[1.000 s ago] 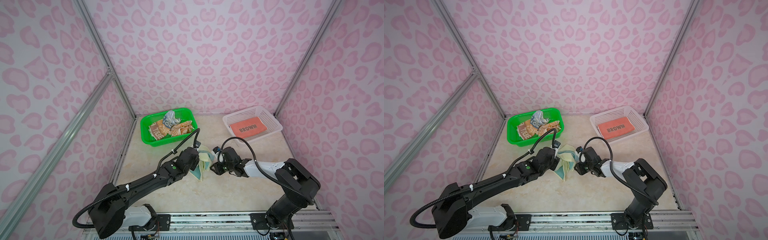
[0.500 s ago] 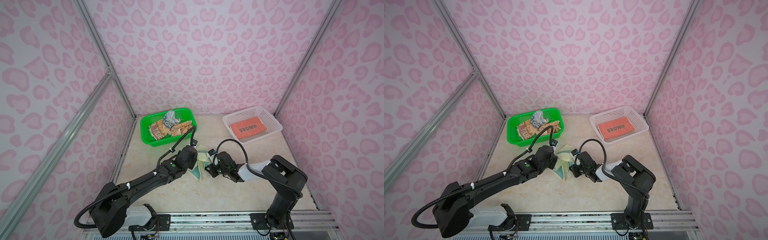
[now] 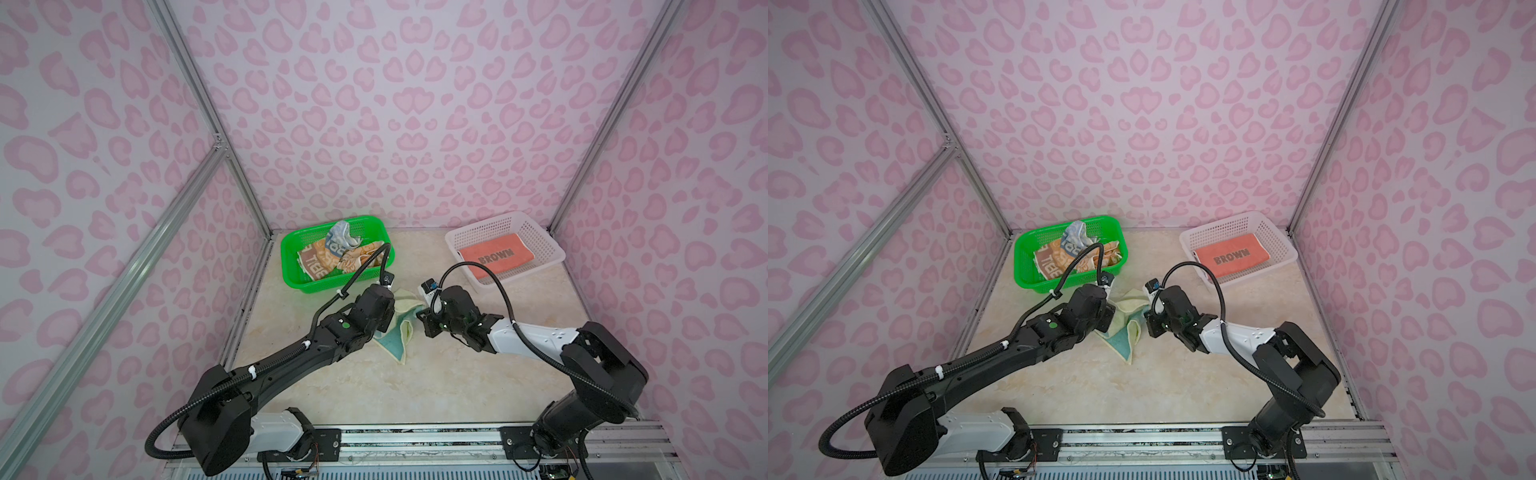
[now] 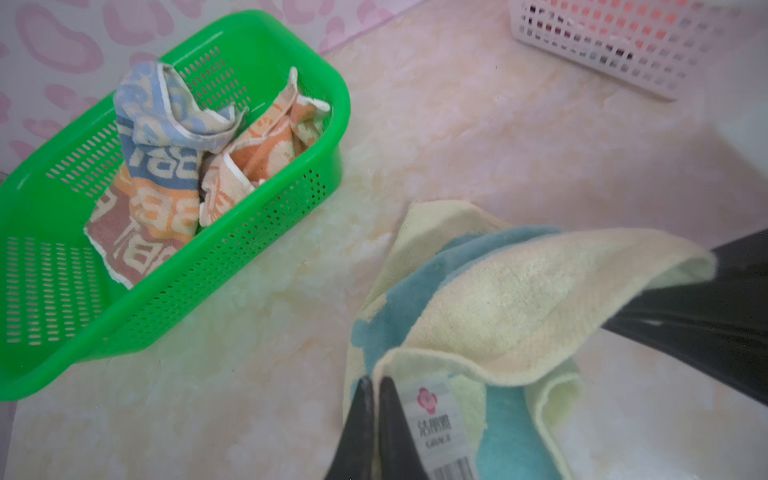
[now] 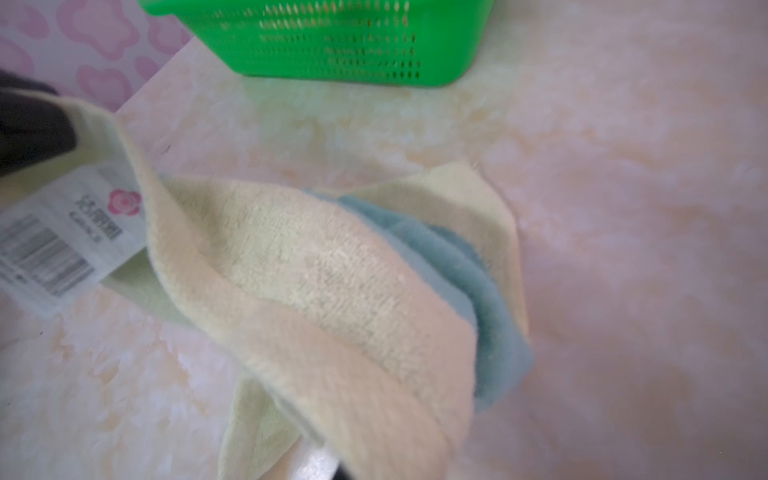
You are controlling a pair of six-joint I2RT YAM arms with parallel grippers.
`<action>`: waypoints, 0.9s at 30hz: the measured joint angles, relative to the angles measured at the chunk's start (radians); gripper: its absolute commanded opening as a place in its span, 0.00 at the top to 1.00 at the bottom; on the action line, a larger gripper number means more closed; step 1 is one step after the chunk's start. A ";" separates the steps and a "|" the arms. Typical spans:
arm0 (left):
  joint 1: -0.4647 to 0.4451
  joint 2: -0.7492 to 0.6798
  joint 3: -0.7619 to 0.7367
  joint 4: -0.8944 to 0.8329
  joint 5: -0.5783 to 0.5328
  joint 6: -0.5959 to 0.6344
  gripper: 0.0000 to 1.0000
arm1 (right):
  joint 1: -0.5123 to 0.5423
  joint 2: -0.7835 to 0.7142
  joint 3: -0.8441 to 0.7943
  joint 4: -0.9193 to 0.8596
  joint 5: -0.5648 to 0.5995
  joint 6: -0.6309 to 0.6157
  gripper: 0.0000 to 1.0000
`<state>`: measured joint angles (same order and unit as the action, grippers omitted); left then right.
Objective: Fold and stack the towels
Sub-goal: 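Raise the yellow-and-teal towel with both grippers, spreading its edge between them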
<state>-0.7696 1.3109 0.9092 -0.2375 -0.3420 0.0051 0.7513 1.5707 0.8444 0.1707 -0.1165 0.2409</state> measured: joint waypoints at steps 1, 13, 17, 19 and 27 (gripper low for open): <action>0.004 0.000 0.026 -0.010 -0.002 0.000 0.97 | -0.014 -0.022 0.043 -0.065 0.022 -0.033 1.00; 0.069 0.044 0.462 -0.180 0.057 0.018 0.97 | -0.108 -0.253 0.347 -0.512 0.240 -0.381 1.00; 0.069 0.063 0.628 -0.240 0.104 0.034 0.97 | -0.134 -0.291 0.431 -0.561 0.264 -0.480 1.00; 0.069 0.065 0.688 -0.263 0.122 0.042 0.97 | -0.138 -0.304 0.473 -0.582 0.271 -0.518 1.00; 0.068 0.017 0.808 -0.363 0.238 0.042 0.97 | -0.127 -0.358 0.648 -0.715 0.269 -0.633 1.00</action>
<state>-0.7013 1.3277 1.7172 -0.6003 -0.1040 0.0467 0.6239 1.2129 1.4925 -0.5438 0.1528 -0.3920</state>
